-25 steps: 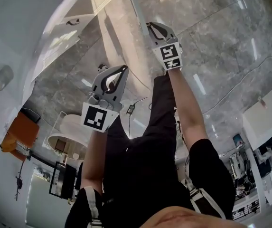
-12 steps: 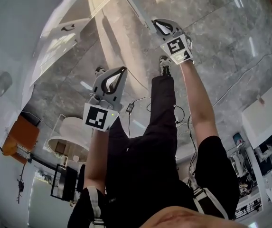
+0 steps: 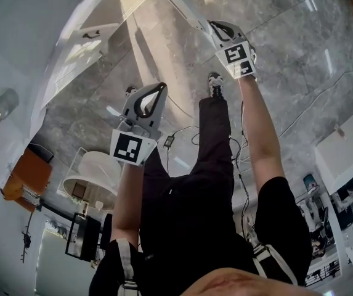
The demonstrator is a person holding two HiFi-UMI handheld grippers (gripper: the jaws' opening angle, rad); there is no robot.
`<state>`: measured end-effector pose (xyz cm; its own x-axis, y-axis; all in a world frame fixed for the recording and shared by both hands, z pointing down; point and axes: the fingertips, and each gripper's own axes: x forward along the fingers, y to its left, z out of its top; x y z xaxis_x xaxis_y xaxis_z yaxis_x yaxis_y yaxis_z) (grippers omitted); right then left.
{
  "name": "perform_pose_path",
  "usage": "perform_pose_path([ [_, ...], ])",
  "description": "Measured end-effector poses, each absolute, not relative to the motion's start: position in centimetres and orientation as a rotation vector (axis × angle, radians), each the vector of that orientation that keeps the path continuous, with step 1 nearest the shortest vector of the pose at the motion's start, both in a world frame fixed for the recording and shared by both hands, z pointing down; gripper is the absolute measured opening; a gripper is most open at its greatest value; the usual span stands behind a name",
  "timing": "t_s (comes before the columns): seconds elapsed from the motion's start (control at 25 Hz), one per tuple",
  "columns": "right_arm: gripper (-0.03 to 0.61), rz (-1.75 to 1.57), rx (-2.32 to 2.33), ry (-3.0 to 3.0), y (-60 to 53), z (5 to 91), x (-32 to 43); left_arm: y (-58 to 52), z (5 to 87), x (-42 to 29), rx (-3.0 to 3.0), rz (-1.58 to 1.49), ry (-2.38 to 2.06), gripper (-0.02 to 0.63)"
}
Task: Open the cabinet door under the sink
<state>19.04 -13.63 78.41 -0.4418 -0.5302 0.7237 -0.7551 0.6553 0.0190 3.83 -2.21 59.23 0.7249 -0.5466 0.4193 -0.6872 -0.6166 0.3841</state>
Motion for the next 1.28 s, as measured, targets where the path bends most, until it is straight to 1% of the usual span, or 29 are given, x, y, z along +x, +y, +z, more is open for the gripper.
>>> perform_pose_path([
  [0.08,0.074,0.415,1.033,-2.129,-13.7,78.1,20.3,-2.2,59.1,3.9,2.403,0.352,-0.939,0.017],
  [0.24,0.104,0.512,1.057,-2.163,-13.6,76.9,21.1,-2.1,58.9,4.3,2.413,0.354,-0.932,0.017],
  [0.32,0.097,0.527,1.069,-2.171,-13.9,76.1,21.1,-2.0,58.8,4.6,2.425,0.362,-0.93,0.016],
  [0.36,0.107,0.532,1.083,-2.174,-13.9,75.6,21.1,-2.0,58.8,4.8,2.429,0.368,-0.928,0.015],
  [0.64,0.121,0.477,1.102,-2.2,-10.2,70.0,20.6,-1.9,57.7,5.2,2.44,0.376,-0.934,0.016],
  [0.76,0.119,0.528,1.108,-2.247,-7.7,66.6,19.3,-1.6,56.3,5.1,2.45,0.358,-0.929,0.017],
  [0.92,0.082,0.709,1.066,-2.374,-3.4,60.3,15.1,-0.8,54.3,4.3,2.48,0.355,-0.917,0.015],
  [1.08,0.067,0.712,0.983,-2.431,1.5,54.7,11.7,0.5,52.0,3.2,2.504,0.374,-0.91,0.016],
  [1.28,0.067,0.693,0.88,-2.499,3.4,49.8,9.6,1.1,48.4,3.1,2.526,0.316,-0.915,0.017],
])
